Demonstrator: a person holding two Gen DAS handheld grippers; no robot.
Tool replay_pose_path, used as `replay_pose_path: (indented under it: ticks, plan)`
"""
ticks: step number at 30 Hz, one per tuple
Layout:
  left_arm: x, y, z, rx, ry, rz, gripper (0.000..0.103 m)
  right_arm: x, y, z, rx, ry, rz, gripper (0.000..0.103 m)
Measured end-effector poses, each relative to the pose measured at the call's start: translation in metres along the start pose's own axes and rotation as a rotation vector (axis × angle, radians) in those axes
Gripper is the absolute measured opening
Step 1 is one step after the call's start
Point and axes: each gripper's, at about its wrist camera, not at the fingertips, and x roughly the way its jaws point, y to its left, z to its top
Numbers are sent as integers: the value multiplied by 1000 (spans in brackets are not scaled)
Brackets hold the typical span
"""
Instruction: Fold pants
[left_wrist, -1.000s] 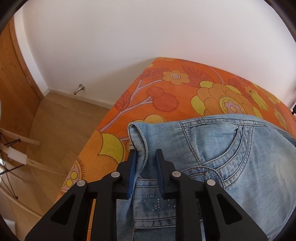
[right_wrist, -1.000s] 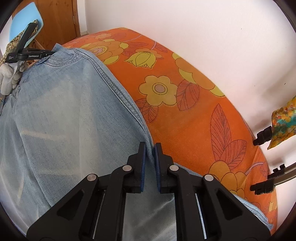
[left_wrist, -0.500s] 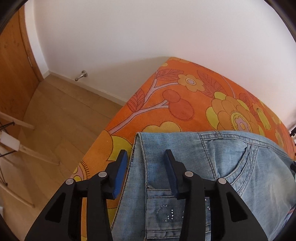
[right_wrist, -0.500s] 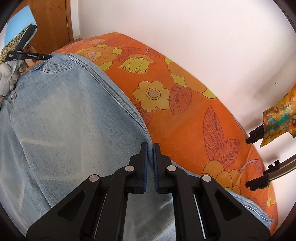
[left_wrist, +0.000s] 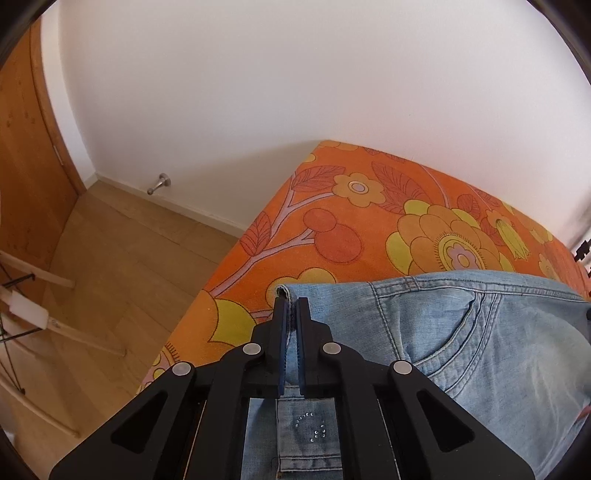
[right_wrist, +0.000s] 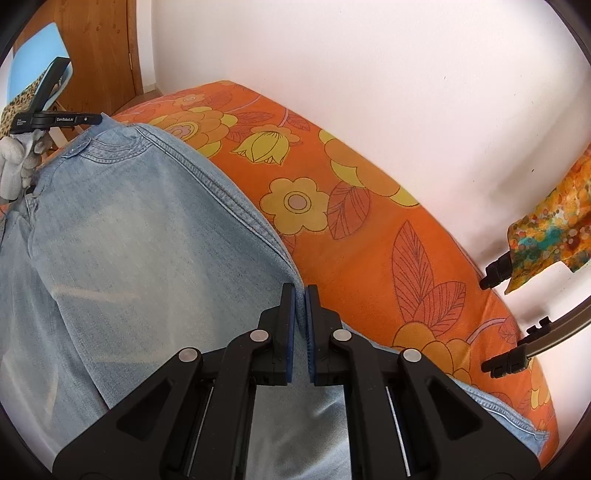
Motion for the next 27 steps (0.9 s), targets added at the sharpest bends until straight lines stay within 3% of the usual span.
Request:
replay_pose_path:
  ticks: [10, 12, 16, 18, 20, 27]
  plan:
    - [-50, -1, -19, 40, -85, -43, 0, -57, 13, -12, 10, -90, 7, 5]
    - [-46, 5, -18, 49, -61, -47, 0, -66, 20, -17, -16, -89, 16, 5]
    - [-23, 16, -3, -29, 2, -140, 2, -63, 25, -18, -21, -72, -6, 4]
    - [-13, 11, 3, -24, 14, -133, 20, -62, 29, -19, -19, -70, -4, 4]
    - [-5, 7, 8, -29, 25, -150, 66, -64, 33, -24, -29, -65, -4, 4]
    - [8, 19, 7, -174, 62, -228, 68, -83, 46, -59, -12, -42, 36, 3]
